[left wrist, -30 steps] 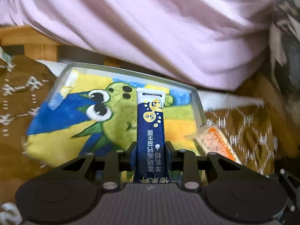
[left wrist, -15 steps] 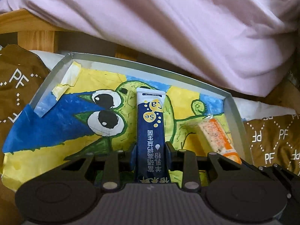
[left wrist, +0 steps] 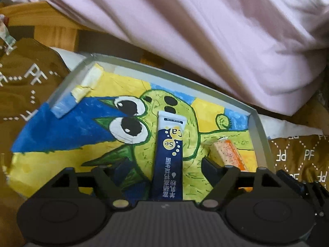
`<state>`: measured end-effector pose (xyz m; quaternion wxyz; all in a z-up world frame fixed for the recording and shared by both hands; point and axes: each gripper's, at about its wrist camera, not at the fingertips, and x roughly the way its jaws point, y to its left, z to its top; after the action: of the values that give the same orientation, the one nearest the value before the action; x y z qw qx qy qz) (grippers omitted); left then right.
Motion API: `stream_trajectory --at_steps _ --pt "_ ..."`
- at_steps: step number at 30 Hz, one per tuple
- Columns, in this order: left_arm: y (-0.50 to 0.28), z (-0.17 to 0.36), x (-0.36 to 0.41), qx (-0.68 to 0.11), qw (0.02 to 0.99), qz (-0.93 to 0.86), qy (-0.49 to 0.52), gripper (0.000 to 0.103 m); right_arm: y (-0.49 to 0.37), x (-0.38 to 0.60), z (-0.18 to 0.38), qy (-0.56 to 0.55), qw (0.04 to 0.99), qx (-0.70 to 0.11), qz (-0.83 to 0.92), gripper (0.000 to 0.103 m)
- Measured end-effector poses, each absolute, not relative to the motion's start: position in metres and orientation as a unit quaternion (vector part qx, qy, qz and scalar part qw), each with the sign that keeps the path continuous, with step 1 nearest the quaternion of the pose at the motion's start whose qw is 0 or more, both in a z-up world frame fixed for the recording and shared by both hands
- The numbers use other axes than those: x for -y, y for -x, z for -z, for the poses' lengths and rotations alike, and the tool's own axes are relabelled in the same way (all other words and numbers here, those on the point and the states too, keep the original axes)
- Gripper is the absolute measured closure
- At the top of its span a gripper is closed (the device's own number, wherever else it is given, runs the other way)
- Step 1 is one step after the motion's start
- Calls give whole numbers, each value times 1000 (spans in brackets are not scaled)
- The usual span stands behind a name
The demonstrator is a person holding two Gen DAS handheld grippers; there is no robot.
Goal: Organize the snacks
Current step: 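Carry the blue stick into the tray with the left tool while the right drops the rice bar there, then open both grippers and lift both tools away from the tray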
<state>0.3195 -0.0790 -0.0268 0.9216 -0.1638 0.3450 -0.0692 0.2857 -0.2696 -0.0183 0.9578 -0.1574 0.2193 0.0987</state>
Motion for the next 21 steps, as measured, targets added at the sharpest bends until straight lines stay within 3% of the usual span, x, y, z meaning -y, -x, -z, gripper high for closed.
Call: stream_trajectory --at_steps 5,10,21 --pt "-286 6 71 -304 940 53 144 5 -253 286 -4 75 975 -188 -92 8" --pt "-243 -21 62 -245 961 42 123 1 -220 292 -27 44 982 -160 -94 1" --pt "-145 -60 58 -161 982 51 87 1 -127 281 -77 40 988 -110 -98 1"
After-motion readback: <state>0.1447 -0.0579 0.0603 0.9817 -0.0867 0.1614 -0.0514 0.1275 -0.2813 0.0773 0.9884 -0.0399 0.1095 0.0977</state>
